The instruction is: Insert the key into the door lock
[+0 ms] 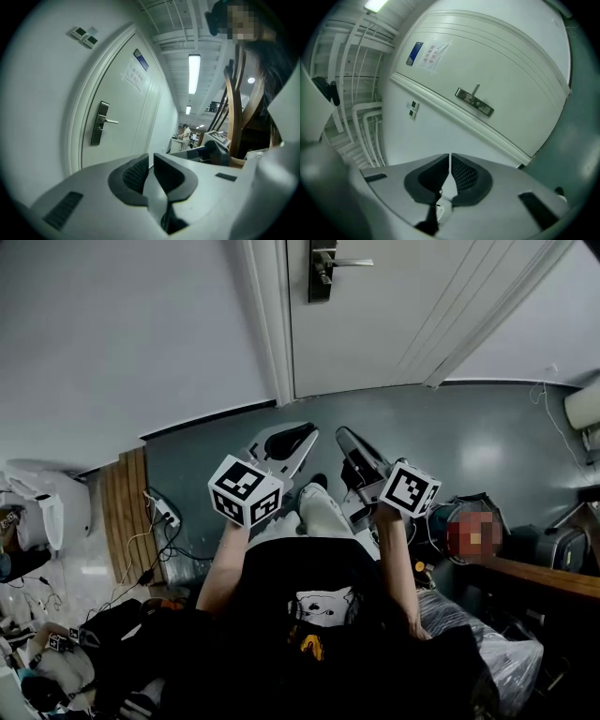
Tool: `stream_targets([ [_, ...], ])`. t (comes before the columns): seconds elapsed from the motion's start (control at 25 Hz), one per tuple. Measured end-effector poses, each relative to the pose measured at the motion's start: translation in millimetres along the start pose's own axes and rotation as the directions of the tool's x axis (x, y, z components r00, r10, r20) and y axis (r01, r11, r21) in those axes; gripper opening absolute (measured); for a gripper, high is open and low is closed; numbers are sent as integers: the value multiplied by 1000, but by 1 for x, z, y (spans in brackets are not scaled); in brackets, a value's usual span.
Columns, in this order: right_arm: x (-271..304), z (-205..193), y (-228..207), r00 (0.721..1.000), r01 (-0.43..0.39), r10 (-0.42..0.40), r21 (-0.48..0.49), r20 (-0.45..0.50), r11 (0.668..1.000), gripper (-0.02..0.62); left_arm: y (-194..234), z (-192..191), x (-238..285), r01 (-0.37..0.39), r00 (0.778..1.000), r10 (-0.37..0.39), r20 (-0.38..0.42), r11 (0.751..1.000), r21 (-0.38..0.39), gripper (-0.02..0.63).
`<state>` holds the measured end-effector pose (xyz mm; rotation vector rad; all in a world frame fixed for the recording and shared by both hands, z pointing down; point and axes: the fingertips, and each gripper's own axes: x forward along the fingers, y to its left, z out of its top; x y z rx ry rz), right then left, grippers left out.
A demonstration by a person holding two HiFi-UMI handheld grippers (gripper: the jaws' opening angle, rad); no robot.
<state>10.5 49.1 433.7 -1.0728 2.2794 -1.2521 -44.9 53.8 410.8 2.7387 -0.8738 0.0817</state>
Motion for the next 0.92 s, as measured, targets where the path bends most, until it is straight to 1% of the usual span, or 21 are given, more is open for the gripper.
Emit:
stream_targets([
  [0.24,-6,-4,-3,1000,19,-19,18,7,1000,14,-6,0,0,12,1000,-12,0,1000,-2,37],
  [0.4,-8,-2,1,1000,11,-11,-8,9,1000,14,-10,-2,0,22,1000,-22,-3,1000,-3,37],
  [0.6,-1,-2,-4,1000,17,-17,2,-4,1000,11,-6,-8,2,27,999,-27,-18,999,-20,37],
  [0.92,4,5,-10,1000,24,-24,-20,-10,1000,8,0,-8,1,35,999,-36,-16,999,-32,37],
])
